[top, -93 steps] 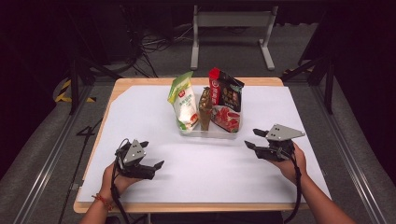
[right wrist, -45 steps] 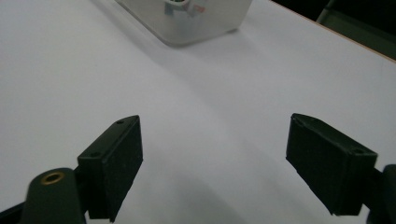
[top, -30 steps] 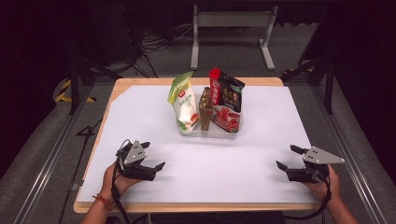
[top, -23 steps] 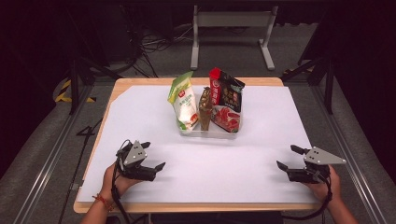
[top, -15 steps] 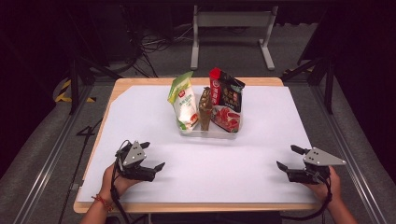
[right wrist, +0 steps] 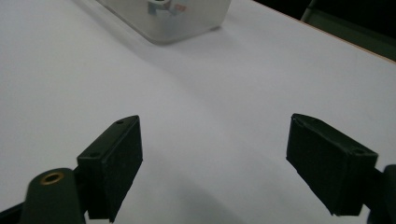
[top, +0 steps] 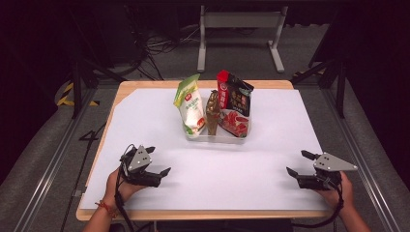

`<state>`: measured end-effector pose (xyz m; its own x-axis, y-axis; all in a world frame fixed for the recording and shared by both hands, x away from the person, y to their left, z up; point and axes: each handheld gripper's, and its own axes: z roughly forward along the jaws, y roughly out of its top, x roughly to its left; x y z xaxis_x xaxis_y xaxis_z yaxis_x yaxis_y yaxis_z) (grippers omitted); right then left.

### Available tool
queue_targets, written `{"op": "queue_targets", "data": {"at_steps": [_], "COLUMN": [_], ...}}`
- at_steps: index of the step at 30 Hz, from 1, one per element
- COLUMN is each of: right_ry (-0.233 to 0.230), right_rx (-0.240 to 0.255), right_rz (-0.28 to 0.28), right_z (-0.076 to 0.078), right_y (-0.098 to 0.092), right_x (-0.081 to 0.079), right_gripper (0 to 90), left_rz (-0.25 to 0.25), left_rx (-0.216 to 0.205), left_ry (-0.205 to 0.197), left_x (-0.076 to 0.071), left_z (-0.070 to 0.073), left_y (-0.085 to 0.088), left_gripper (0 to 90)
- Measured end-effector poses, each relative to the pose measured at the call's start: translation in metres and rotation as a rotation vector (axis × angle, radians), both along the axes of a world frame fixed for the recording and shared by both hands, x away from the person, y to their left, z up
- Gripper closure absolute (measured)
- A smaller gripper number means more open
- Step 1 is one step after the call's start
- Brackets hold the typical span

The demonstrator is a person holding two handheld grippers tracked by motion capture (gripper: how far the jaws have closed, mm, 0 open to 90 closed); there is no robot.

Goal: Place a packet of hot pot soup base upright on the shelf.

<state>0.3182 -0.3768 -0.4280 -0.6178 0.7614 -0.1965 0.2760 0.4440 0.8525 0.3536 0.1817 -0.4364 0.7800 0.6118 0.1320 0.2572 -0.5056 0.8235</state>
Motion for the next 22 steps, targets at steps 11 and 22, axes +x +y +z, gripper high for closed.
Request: {"op": "queue_targets", "data": {"at_steps": [11,22], "right_ry": [0.003,0.006], "right_rx": [-0.003,-0.006], "right_rz": [0.002,-0.006], "right_z": [-0.0007,-0.0011], "right_y": [0.0007,0.0014], "right_x": [0.0007,0.0019], "right_gripper": [18.5,18.2], "left_rz": [0.001,0.002], "left_rx": [0.006,0.002], "left_ry": [0.001,0.0], "left_x": [0.0011,0.0012], "left_z": [-0.0003,-0.0001], "left_y": [-0.0003,0.0001], "left_gripper": [10.3,10.3]}}
